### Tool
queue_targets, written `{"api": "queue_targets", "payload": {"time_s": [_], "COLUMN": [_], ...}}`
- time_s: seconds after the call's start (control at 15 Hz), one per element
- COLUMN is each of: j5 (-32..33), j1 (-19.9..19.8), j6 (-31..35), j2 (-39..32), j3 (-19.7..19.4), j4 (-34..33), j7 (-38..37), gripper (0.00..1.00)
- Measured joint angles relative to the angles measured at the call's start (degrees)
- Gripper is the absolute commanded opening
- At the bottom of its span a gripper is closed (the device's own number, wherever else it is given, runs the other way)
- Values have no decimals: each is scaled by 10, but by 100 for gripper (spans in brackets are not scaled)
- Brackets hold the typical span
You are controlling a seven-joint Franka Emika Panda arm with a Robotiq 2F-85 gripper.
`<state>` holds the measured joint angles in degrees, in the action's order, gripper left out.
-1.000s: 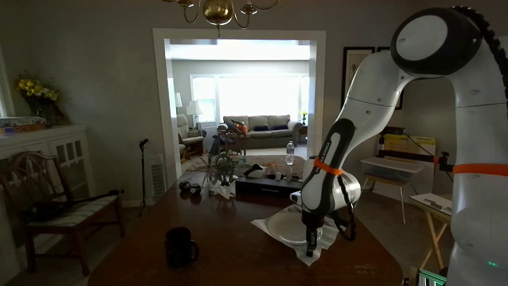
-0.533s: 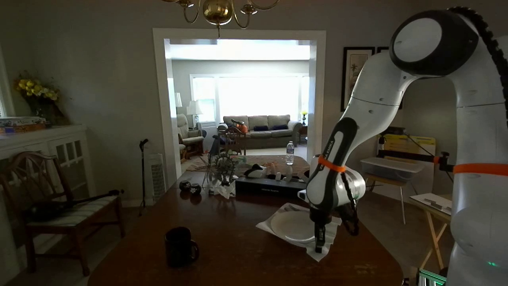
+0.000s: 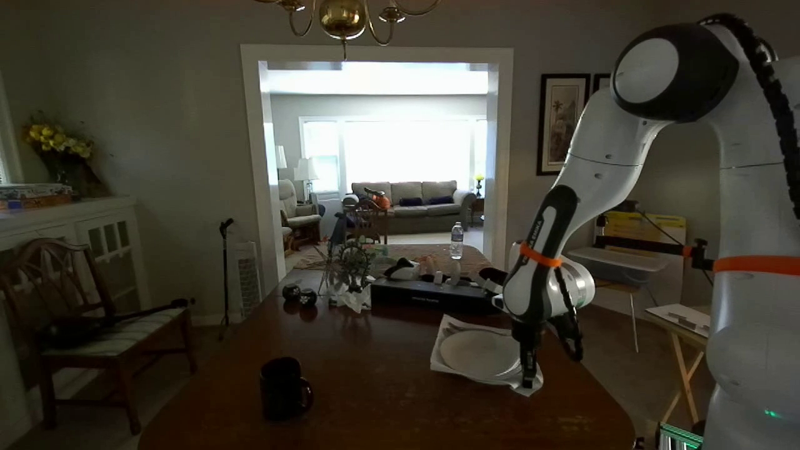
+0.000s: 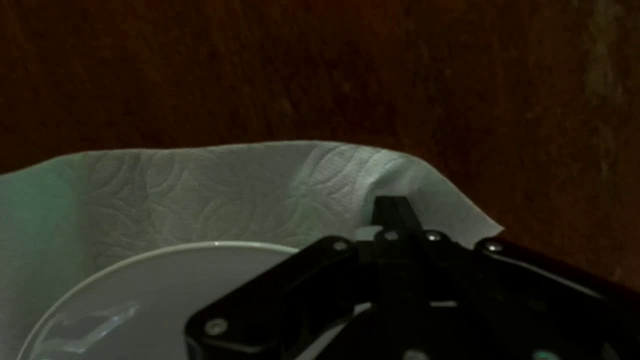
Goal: Turn the plate to the right
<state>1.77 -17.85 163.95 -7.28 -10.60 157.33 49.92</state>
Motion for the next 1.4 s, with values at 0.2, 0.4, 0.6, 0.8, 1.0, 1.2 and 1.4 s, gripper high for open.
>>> {"api": "queue_targets", "payload": {"time_s": [0.2,0.4,0.6,0.8,1.0,1.2,1.4], "j5": [16,23,27,13,-58,-107,-117], "j1": [-12,-26,-39,-55,-84,-110,-121], "j6": [0,1,3,3,1,-3,-18], "j2": [-1,-2,-4,-4,-3,-2,0], "j3": [-24,-42,-58,-52,-17,11,18], "j4": [1,0,0,0,-1,-2,-3], "j7": [8,19,27,64,178,304,396], "gripper": [0,0,0,0,0,0,0]}}
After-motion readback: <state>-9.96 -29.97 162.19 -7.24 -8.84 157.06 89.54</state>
